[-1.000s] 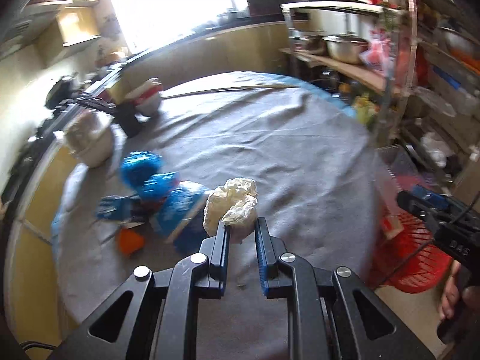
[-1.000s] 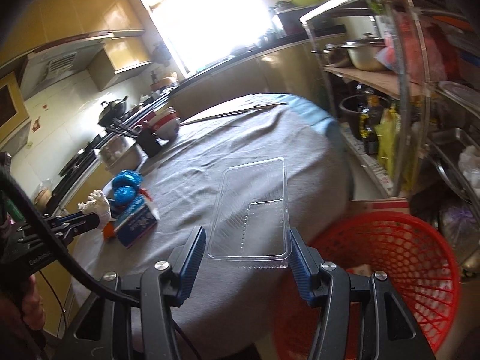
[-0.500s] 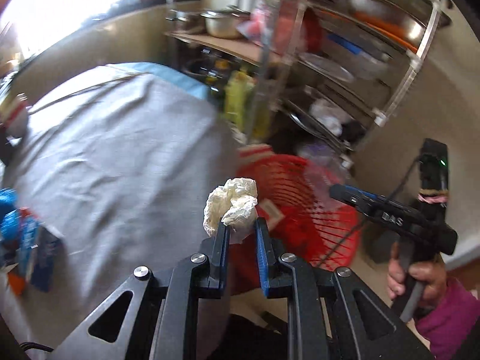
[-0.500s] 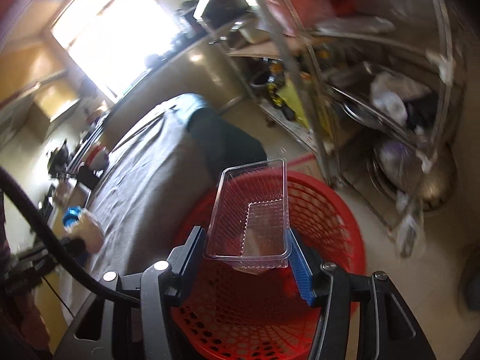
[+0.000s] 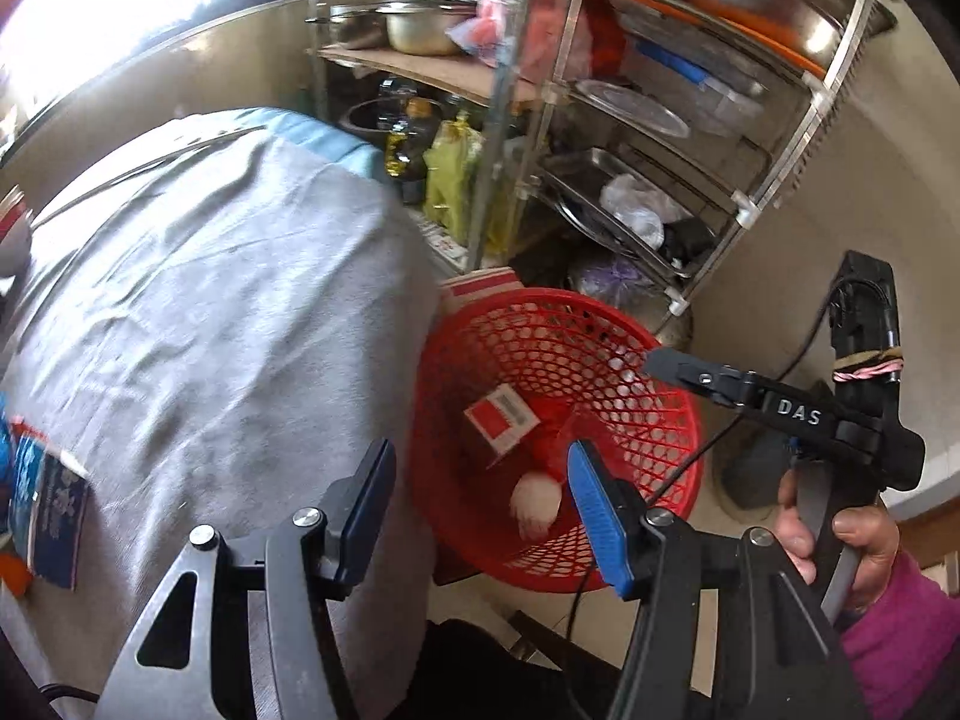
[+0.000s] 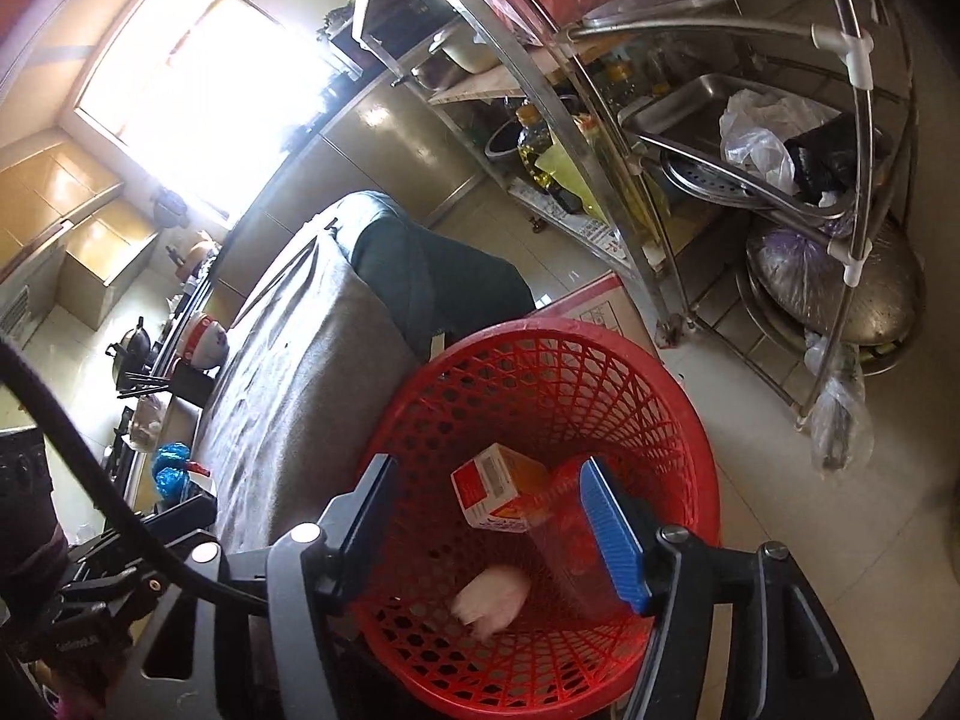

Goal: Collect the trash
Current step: 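Carry the tissue and clear tray to the red basket and release both, then return both grippers over the table toward the orange and toothpaste box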

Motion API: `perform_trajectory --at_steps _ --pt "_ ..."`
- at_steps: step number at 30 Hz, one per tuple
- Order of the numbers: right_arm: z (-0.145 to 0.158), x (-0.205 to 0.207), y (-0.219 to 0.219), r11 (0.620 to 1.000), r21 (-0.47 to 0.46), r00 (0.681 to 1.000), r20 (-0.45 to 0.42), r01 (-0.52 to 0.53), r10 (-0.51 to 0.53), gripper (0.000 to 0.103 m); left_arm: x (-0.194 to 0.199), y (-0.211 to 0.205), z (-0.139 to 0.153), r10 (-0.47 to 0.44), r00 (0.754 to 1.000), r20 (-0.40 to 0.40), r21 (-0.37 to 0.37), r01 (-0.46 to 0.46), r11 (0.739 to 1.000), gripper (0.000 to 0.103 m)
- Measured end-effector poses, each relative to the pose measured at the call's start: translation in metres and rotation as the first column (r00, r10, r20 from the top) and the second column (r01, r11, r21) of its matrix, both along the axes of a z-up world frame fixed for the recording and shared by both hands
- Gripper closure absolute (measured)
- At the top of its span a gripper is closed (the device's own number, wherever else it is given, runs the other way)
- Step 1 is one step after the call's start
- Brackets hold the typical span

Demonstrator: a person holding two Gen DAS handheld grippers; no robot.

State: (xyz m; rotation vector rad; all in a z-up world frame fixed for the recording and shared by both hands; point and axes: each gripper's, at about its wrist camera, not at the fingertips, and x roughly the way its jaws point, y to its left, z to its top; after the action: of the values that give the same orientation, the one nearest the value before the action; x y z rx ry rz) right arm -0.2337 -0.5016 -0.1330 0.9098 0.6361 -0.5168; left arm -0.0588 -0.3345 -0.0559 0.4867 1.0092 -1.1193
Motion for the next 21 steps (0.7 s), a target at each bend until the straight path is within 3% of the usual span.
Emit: perform_trajectory --at_steps 9,15,21 --pt "0.014 0.037 0.022 0.995 -0.038 0.995 0.023 -0.095 0.096 0.036 0.040 0.074 0.001 0.205 0.977 0.052 0.019 -0.206 0.978 0.042" --pt "0.034 0.097 0.060 0.966 -0.086 0.968 0.032 -0.244 0.248 0.036 0.071 0.148 0.005 0.391 0.913 0.113 0.013 -0.395 0.919 0.042" --pt "0.048 0.162 0.115 0.907 -0.117 0.912 0.033 -0.403 0.410 0.036 0.102 0.228 0.008 0.562 0.813 0.149 -0.003 -0.568 0.823 0.042"
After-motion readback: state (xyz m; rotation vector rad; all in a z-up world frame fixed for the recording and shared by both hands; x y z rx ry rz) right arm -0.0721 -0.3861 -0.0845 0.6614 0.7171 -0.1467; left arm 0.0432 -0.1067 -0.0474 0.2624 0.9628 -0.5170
